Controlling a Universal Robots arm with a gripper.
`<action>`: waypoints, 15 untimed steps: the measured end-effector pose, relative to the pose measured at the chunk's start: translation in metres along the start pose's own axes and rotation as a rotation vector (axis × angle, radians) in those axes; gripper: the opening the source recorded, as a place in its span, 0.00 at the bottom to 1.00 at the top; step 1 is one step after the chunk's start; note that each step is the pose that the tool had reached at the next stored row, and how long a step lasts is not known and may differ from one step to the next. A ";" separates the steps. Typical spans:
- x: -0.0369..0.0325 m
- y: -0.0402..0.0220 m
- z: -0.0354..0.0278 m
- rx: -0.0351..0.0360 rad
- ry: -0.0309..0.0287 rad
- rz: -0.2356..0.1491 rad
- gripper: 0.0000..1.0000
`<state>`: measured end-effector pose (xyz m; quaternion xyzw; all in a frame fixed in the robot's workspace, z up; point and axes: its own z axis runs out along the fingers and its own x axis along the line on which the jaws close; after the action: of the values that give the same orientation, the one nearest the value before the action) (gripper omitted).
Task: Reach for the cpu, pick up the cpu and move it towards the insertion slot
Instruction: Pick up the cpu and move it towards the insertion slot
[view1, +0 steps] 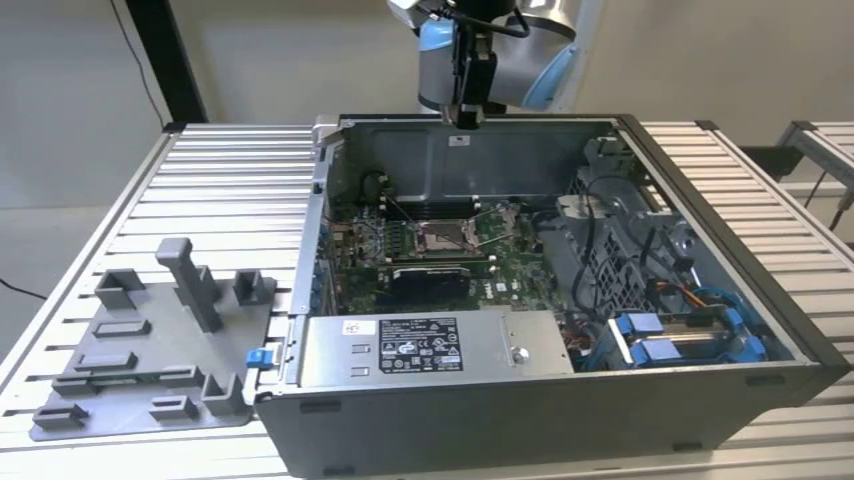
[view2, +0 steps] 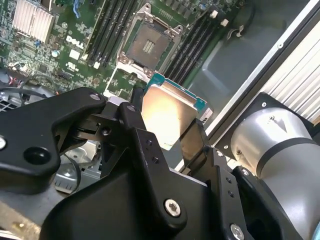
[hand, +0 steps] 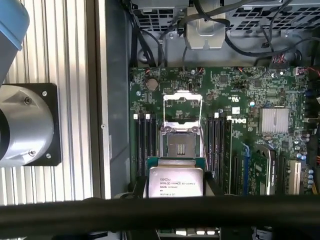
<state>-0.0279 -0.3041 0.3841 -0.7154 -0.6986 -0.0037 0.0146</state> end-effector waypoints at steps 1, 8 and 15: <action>0.0000 0.0000 0.0000 0.0000 0.0000 0.000 0.00; 0.0000 0.0000 0.0001 0.0000 0.0000 0.000 0.00; -0.0001 0.0001 0.0052 0.0000 0.0000 0.000 0.00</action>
<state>-0.0278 -0.3041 0.3789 -0.7154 -0.6986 -0.0037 0.0147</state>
